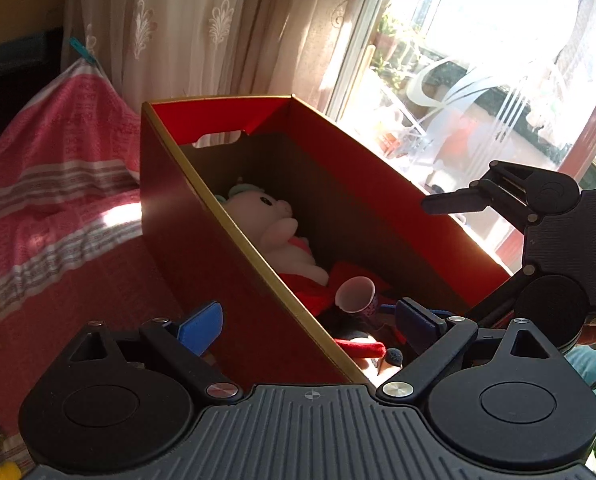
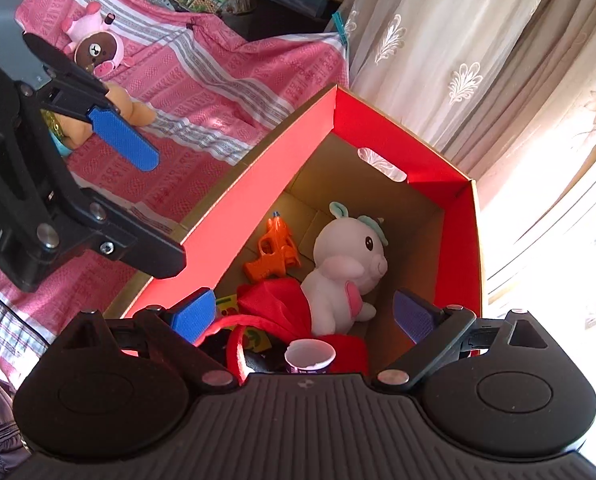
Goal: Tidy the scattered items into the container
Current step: 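Open the right gripper to release the can into the box, then move both grippers over the pile of plush toys and balloons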
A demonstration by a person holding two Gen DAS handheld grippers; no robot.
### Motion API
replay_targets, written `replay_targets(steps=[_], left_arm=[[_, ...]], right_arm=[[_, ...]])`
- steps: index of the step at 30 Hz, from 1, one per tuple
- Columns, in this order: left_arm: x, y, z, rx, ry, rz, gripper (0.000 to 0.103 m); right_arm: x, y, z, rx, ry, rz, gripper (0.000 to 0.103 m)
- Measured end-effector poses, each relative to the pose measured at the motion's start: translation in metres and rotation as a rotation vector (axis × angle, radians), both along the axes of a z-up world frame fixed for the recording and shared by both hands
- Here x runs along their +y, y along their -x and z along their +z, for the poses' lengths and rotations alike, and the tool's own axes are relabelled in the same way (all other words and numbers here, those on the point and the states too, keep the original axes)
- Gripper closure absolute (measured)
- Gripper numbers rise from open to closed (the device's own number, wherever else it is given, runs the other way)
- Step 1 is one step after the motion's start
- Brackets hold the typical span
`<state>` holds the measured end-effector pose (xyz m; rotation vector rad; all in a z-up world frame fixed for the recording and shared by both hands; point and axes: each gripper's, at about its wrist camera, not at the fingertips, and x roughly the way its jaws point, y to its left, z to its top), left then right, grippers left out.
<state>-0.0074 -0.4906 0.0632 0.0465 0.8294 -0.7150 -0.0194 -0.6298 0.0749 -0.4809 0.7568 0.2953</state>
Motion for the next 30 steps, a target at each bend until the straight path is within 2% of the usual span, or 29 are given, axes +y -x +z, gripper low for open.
replay_targets(steps=[4, 7, 11, 16, 22, 28, 30], left_arm=[[0.033, 0.009, -0.004, 0.003, -0.034, 0.057, 0.004], [0.063, 0.015, -0.004, -0.006, -0.039, 0.086, 0.004], [0.113, 0.018, -0.009, -0.002, -0.023, 0.104, 0.004], [0.19, 0.026, -0.024, 0.025, -0.063, 0.149, 0.004], [0.282, 0.033, -0.058, 0.105, -0.061, 0.247, 0.004], [0.357, 0.059, -0.085, 0.123, -0.042, 0.399, 0.006], [0.383, 0.063, -0.094, 0.155, -0.03, 0.466, 0.006]], right_arm=[[0.015, 0.001, 0.013, -0.039, -0.051, 0.006, 0.007], [0.033, 0.004, 0.021, -0.057, -0.051, 0.013, 0.007], [0.072, 0.014, 0.031, -0.089, -0.009, 0.026, 0.005], [0.129, 0.019, 0.035, -0.076, -0.053, 0.028, 0.004], [0.211, 0.018, 0.013, -0.025, -0.114, 0.055, 0.004], [0.287, 0.006, -0.025, 0.078, -0.199, 0.089, 0.004], [0.308, -0.001, -0.035, 0.115, -0.236, 0.092, 0.005]])
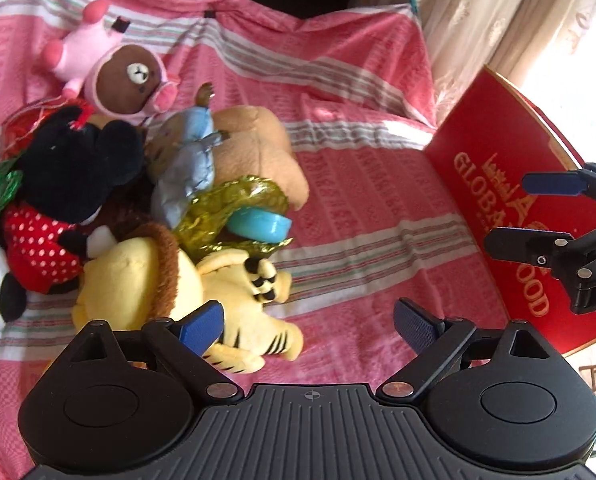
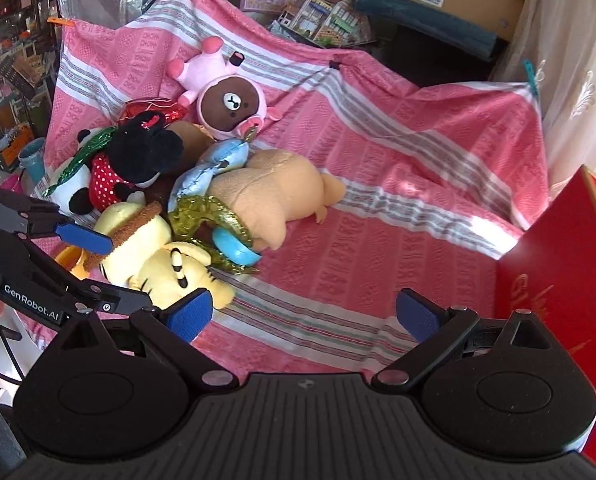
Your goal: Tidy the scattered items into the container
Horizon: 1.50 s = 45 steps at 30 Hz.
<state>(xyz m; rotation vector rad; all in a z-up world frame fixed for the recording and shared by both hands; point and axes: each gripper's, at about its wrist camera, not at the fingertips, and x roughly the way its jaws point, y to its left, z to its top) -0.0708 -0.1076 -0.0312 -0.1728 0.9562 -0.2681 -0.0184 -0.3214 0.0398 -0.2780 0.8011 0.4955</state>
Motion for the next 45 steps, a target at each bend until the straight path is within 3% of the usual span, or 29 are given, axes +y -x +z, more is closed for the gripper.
replay_targets(steps=[4, 9, 14, 19, 25, 28, 33, 35, 37, 40, 41, 45], left_arm=[[0.045, 0.006, -0.017, 0.041, 0.022, 0.142, 0.007], [0.08, 0.015, -0.026, 0.032, 0.028, 0.28, 0.007], [0.11, 0.013, -0.031, 0.025, -0.002, 0.386, 0.007], [0.137, -0.004, -0.039, 0.019, -0.034, 0.451, 0.008], [0.148, -0.029, -0.056, 0.02, -0.046, 0.435, 0.009], [0.151, -0.034, -0.057, 0.016, -0.004, 0.407, 0.01], [0.148, -0.035, -0.058, 0.032, 0.086, 0.351, 0.01], [0.136, -0.035, -0.059, 0.05, 0.152, 0.265, 0.009], [0.106, -0.035, -0.061, 0.072, 0.102, 0.16, 0.009], [0.058, -0.03, -0.068, 0.026, -0.1, 0.078, 0.003], [0.051, -0.029, -0.07, 0.025, -0.121, 0.069, 0.002], [0.049, -0.03, -0.071, 0.031, -0.08, 0.075, 0.001]], right_arm=[[0.04, -0.012, -0.017, 0.063, -0.035, 0.032, 0.007], [0.086, -0.029, -0.035, 0.138, -0.088, 0.093, 0.013], [0.131, -0.047, -0.056, 0.219, -0.136, 0.138, 0.041], [0.167, -0.057, -0.074, 0.26, -0.134, 0.167, 0.053], [0.182, -0.066, -0.085, 0.281, -0.146, 0.165, 0.054], [0.177, -0.068, -0.084, 0.291, -0.166, 0.178, 0.071], [0.157, -0.063, -0.087, 0.3, -0.147, 0.175, 0.08], [0.145, -0.059, -0.091, 0.312, -0.119, 0.16, 0.095], [0.133, -0.055, -0.099, 0.326, -0.071, 0.144, 0.103], [0.108, -0.051, -0.11, 0.355, -0.055, 0.079, 0.103], [0.098, -0.05, -0.109, 0.361, -0.077, 0.054, 0.103], [0.083, -0.046, -0.091, 0.337, -0.152, 0.036, 0.099]])
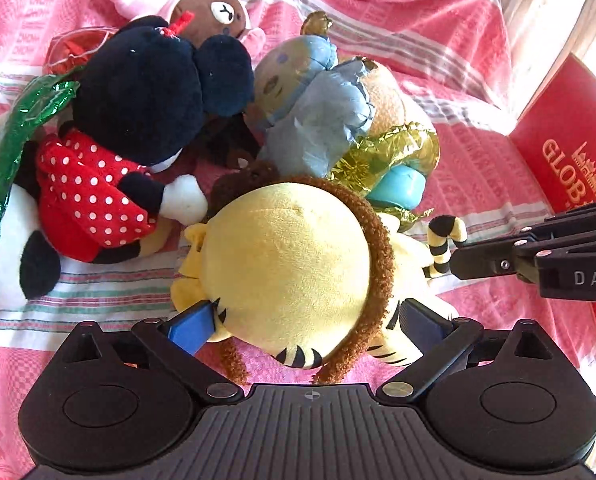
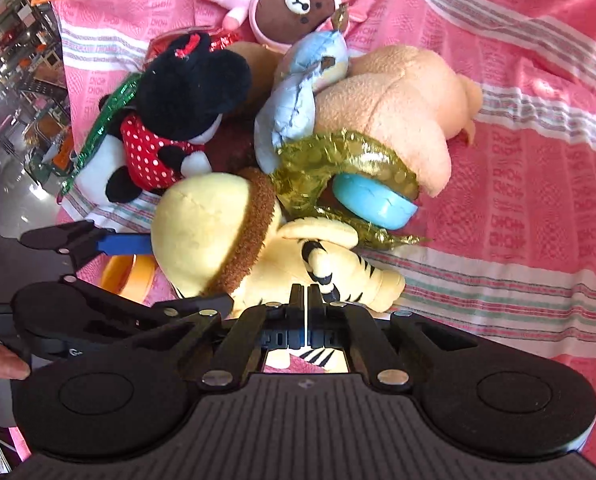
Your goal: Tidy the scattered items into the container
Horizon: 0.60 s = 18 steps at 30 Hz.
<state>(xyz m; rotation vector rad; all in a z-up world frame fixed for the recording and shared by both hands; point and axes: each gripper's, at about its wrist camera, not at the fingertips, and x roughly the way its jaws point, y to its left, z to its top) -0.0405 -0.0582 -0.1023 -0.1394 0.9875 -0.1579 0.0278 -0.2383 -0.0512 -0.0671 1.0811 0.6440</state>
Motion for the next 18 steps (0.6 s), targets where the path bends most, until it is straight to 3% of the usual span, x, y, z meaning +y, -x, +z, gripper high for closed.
replay_targets(steps=[6, 9, 13, 15, 18], left_arm=[[-0.014, -0.002, 0.002, 0.007, 0.051, -0.052, 0.003], [-0.031, 0.001, 0.001, 0.011, 0.069, -0.112, 0.004], [-0.045, 0.006, -0.003, -0.002, 0.038, -0.154, 0.003], [-0.038, 0.008, -0.003, -0.002, 0.065, -0.157, 0.005], [-0.02, 0.008, -0.001, 0.004, 0.12, -0.147, 0.01]], right_arm=[[0.023, -0.008, 0.017, -0.05, -0.047, 0.016, 0.092], [0.025, -0.015, 0.009, -0.052, -0.016, -0.001, 0.078], [0.005, -0.022, 0.001, -0.037, -0.017, -0.063, 0.046], [-0.005, -0.026, -0.003, -0.025, -0.016, -0.097, 0.044], [-0.015, -0.03, -0.003, 0.016, -0.06, -0.13, 0.053]])
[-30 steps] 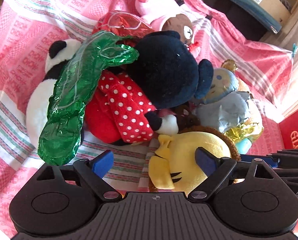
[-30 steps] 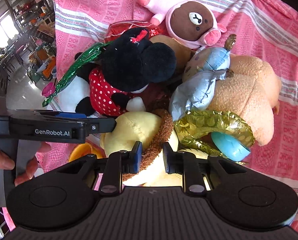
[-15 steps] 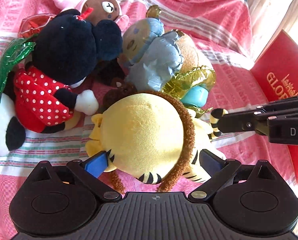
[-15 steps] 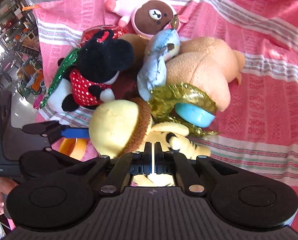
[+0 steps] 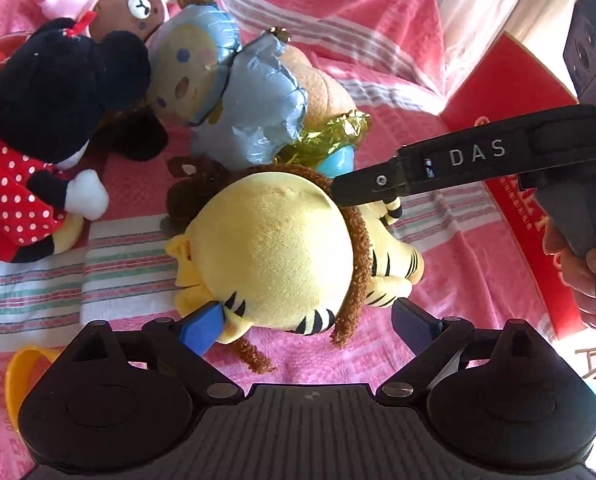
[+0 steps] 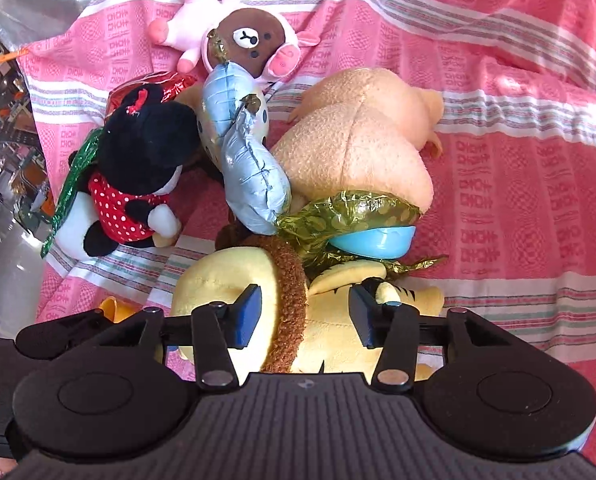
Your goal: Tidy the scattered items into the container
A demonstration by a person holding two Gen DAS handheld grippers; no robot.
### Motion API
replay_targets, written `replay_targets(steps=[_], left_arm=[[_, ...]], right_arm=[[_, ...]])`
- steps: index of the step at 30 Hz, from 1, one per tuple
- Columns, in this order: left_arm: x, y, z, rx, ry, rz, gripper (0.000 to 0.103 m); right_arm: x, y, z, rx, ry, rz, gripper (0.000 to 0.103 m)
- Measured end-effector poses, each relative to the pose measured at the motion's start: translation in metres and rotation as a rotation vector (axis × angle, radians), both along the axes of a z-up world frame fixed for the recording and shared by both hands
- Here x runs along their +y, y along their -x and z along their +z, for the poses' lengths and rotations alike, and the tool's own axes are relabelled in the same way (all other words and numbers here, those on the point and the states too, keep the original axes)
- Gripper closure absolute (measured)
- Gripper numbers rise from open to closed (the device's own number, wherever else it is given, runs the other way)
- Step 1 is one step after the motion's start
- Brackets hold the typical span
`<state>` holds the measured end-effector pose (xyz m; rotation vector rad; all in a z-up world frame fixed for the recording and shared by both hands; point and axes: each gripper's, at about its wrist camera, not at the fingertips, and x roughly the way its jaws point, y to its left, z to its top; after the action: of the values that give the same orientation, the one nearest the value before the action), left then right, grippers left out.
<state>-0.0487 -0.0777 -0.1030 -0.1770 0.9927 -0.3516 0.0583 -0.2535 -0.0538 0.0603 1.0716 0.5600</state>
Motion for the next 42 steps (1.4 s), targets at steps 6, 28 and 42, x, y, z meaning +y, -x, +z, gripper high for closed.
replay_targets(steps=[6, 28, 42], left_arm=[[0.028, -0.001, 0.015, -0.027, 0.034, 0.088, 0.009], [0.047, -0.029, 0.046, -0.09, -0.006, 0.207, 0.008], [-0.05, -0.098, 0.084, -0.205, -0.089, 0.046, 0.0]], right_arm=[[0.02, 0.008, 0.028, -0.14, 0.02, 0.086, 0.055], [0.029, -0.009, 0.029, -0.223, 0.07, 0.093, 0.087], [-0.035, 0.022, 0.027, -0.137, 0.008, -0.025, 0.089]])
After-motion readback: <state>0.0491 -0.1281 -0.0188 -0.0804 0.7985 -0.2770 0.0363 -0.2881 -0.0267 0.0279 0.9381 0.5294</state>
